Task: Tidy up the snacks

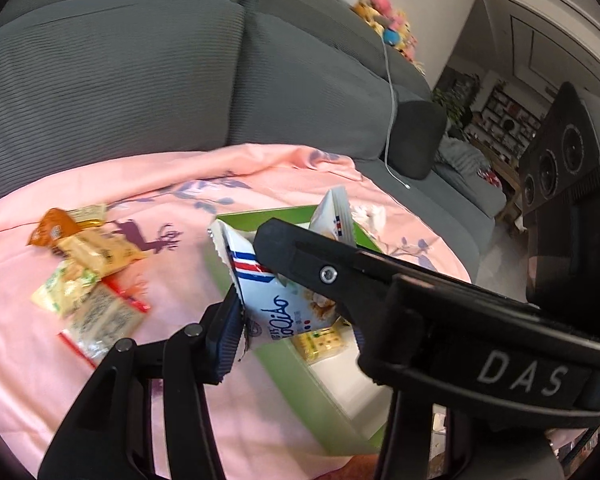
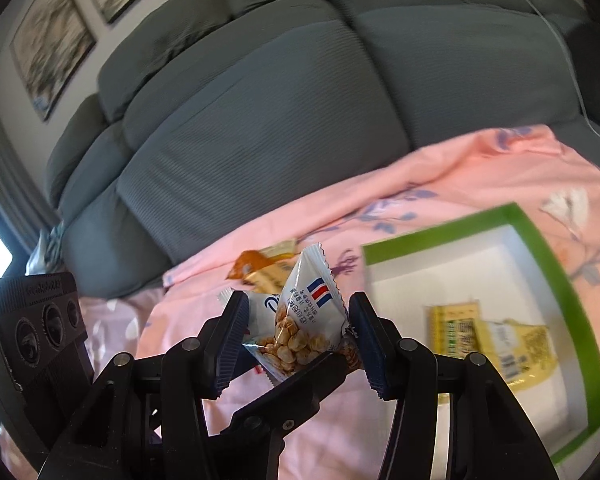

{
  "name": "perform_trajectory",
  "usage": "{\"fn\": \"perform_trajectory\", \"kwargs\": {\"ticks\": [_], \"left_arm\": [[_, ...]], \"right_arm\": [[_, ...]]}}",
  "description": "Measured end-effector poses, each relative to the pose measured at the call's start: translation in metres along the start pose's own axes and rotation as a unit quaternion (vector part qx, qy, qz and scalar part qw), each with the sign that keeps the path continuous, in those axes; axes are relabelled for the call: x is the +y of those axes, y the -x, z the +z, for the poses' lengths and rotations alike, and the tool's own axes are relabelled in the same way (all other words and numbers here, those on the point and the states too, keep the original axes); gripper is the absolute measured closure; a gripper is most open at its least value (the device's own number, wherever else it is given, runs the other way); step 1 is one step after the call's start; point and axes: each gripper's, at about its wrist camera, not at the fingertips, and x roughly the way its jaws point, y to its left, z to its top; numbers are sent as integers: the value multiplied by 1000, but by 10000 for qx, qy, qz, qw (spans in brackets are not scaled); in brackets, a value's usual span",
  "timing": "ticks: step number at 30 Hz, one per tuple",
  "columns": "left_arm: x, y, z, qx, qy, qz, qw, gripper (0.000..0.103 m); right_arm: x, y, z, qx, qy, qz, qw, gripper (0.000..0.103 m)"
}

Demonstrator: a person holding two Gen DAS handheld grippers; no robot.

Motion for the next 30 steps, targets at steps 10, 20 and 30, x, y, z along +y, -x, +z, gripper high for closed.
{"fn": "perform_trajectory", "kwargs": {"ticks": [10,20,30], "left_arm": [[-33,-52,6,493,-364,-258,9978,54],[-46,-86,4,874,-427,-309,9948,54],[-50,-101,0,1094,-388,-287,9928,54]], "right_arm": [[-56,6,4,-30,-760,-332,9965,48],[-90,1,1,121,-1216,-483,9913,48],[-107,-7,-1,271,-1439,-537,9878,48]]}}
